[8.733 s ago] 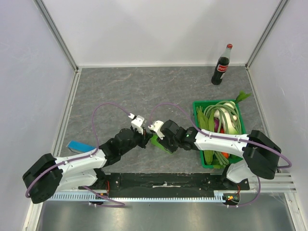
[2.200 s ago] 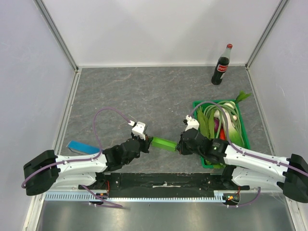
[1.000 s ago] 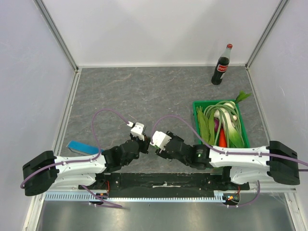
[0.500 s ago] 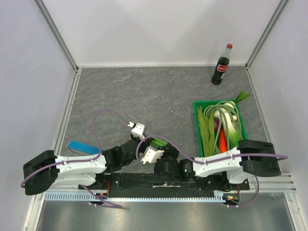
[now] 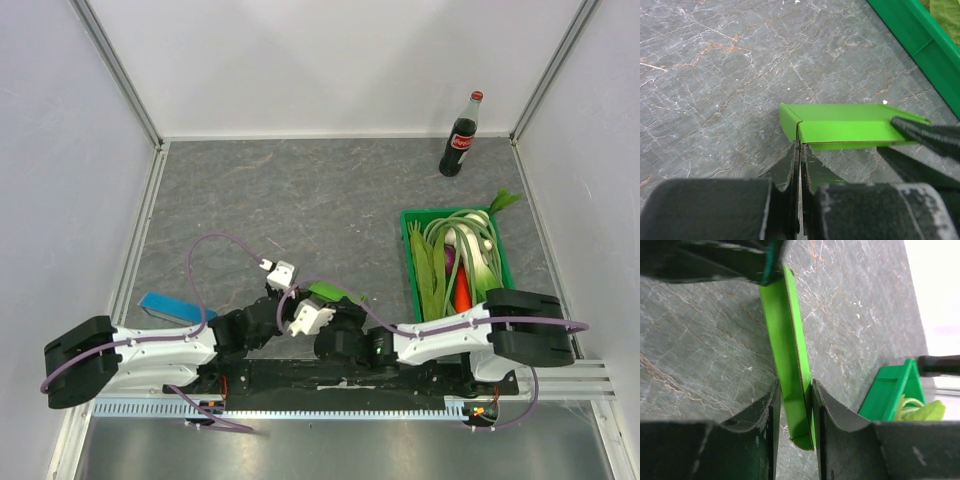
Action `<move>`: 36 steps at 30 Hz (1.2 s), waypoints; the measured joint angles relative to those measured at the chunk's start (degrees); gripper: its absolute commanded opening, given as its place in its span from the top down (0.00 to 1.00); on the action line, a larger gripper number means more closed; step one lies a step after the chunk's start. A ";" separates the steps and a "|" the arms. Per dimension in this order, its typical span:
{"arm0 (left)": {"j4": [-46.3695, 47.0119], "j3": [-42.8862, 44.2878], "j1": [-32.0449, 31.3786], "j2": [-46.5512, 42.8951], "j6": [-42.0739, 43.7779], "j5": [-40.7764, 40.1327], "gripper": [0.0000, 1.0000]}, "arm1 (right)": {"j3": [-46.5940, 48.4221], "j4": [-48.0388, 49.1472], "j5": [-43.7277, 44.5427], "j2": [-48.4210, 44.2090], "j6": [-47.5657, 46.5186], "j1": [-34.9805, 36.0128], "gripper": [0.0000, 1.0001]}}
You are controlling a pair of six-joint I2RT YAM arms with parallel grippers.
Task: Fold the paper box
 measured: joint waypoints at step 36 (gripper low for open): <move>-7.89 9.77 28.96 6.64 -12.39 38.27 0.05 | 8.63 -14.91 -69.51 -3.28 23.23 -55.82 0.18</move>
